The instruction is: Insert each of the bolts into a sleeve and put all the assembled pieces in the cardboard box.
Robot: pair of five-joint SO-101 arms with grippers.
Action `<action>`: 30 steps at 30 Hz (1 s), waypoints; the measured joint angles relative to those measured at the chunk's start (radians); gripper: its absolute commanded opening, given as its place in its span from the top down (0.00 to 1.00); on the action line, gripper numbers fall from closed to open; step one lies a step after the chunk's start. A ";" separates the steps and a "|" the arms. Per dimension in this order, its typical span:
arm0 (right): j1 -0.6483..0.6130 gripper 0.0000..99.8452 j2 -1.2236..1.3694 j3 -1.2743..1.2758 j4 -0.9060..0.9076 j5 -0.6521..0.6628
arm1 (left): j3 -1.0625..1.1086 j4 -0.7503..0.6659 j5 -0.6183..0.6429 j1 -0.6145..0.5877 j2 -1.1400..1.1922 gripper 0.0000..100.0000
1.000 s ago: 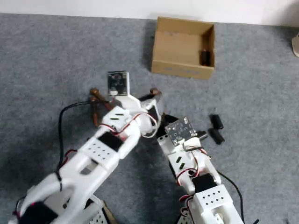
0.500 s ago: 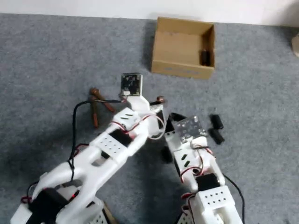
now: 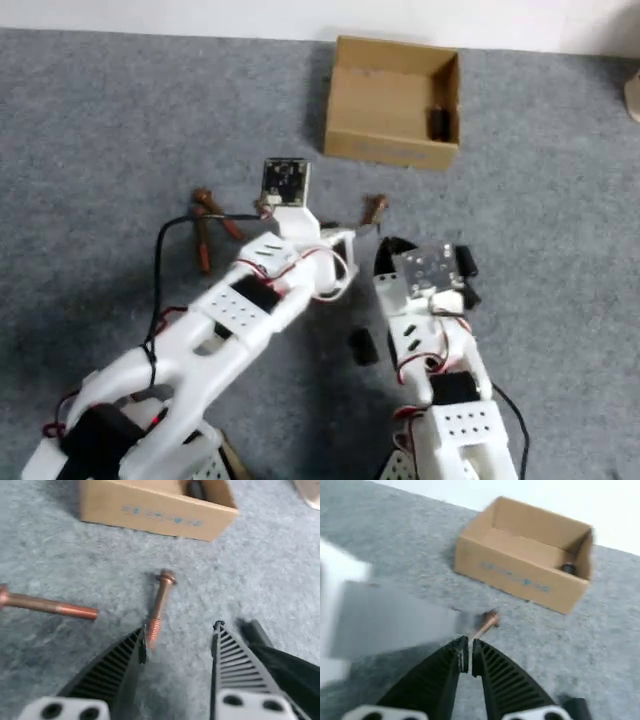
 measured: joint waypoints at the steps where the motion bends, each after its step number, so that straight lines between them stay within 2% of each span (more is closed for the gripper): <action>1: 0.012 1.00 0.000 0.000 0.000 -0.003 | 0.000 0.000 0.000 -0.009 0.000 0.79; 9: 0.018 1.00 0.000 -0.005 0.000 -0.124 | 0.002 0.003 0.000 -0.063 0.000 0.79; 17: -0.074 1.00 0.000 -0.003 0.000 -0.130 | 0.002 0.003 -0.003 -0.071 0.000 0.79; 22: -0.060 1.00 0.000 -0.003 0.023 -0.130 | 0.002 0.003 -0.003 -0.063 0.000 0.79; 26: -0.003 1.00 0.003 -0.083 0.269 -0.130 | -0.029 0.015 -0.003 -0.069 -0.002 0.79; 30: -0.009 1.00 0.002 -0.272 0.582 -0.130 | -0.032 0.233 -0.003 -0.083 -0.002 0.79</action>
